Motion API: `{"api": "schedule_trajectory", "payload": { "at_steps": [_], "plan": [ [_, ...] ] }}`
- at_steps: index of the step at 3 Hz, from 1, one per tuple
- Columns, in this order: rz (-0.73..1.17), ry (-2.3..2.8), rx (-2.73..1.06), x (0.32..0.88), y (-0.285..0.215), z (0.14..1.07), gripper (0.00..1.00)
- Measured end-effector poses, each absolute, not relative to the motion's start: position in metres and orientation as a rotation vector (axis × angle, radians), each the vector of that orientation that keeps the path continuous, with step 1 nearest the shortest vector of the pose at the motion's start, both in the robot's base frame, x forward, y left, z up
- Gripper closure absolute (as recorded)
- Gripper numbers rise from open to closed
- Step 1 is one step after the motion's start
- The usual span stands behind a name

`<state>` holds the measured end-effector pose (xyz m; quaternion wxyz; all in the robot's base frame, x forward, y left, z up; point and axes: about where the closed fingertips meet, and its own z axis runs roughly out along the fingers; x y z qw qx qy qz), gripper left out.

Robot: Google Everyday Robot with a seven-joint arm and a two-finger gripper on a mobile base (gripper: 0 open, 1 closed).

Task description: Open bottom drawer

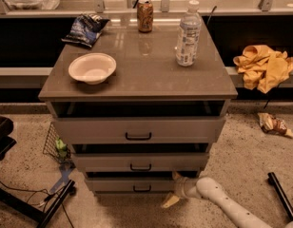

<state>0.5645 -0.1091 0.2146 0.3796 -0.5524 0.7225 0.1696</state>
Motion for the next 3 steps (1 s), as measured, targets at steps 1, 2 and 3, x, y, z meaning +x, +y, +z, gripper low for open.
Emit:
{"api": "schedule_trajectory", "payload": {
  "at_steps": [1,2,3],
  "plan": [
    [0.393,1.895,-1.449,0.5643,-0.1047,0.2001,0.25],
    [0.403,1.889,-1.446,0.5634,-0.1029,0.201,0.47],
    [0.411,1.888,-1.445,0.5607,-0.1017,0.1995,0.78]
  ]
}}
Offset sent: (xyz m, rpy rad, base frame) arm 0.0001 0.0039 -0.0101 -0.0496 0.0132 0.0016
